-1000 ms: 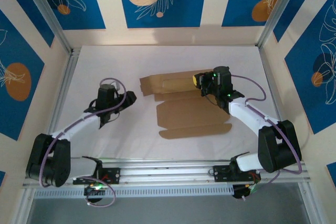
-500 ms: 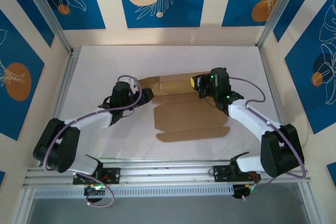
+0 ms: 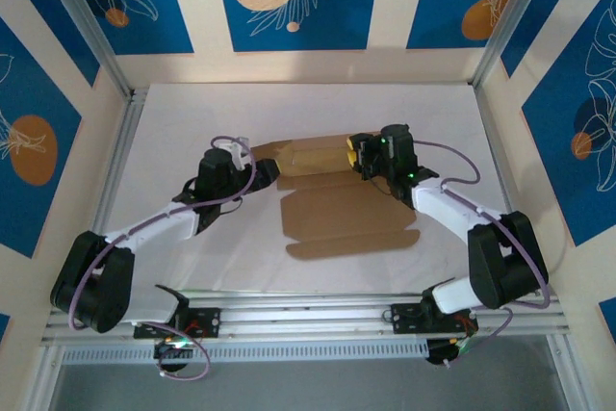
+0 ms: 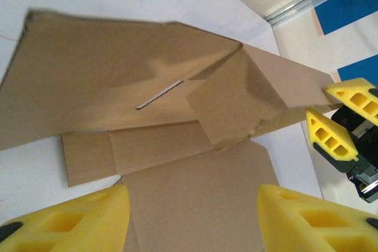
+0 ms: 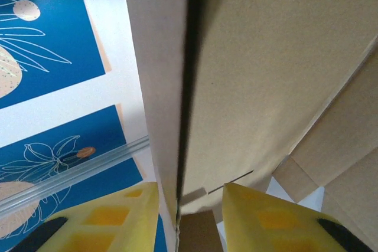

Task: Fold the paper box

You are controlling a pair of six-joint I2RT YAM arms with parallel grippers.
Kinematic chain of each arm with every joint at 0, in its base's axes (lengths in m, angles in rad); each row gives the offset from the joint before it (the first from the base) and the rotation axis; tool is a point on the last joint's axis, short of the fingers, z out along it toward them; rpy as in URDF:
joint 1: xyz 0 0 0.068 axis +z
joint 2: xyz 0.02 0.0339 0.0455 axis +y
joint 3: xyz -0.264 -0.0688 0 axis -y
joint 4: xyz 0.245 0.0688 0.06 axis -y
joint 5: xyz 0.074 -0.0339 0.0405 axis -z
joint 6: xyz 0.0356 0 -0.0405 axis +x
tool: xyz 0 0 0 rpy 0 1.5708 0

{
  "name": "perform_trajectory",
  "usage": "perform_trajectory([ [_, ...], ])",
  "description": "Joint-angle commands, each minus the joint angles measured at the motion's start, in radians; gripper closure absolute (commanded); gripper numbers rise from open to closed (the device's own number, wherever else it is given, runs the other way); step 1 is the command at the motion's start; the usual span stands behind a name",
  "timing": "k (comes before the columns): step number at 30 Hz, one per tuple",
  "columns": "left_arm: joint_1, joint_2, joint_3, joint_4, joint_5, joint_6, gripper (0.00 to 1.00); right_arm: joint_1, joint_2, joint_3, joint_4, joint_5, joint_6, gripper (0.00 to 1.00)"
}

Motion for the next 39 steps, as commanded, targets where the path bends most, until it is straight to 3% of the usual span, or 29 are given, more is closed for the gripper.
perform_trajectory([
  [1,-0.004,-0.030,-0.011,0.000,0.006,0.035,0.42,0.017,0.031,0.044,0.027,0.009,-0.011,0.62],
  [7,-0.005,-0.035,-0.016,0.005,0.006,0.039,0.43,0.049,0.096,0.073,0.140,0.023,-0.014,0.61],
  [21,0.014,-0.061,-0.046,0.006,-0.008,0.028,0.44,0.105,0.190,0.040,0.422,0.022,-0.031,0.78],
  [33,0.025,-0.087,-0.056,-0.003,-0.014,0.030,0.44,0.108,0.293,0.031,0.542,-0.010,-0.057,0.74],
  [35,0.028,-0.093,-0.056,-0.007,-0.015,0.030,0.44,0.107,0.319,0.036,0.585,-0.023,-0.065,0.76],
  [39,0.035,-0.104,-0.057,-0.019,-0.017,0.033,0.44,0.108,0.352,0.035,0.662,-0.033,-0.056,0.89],
])
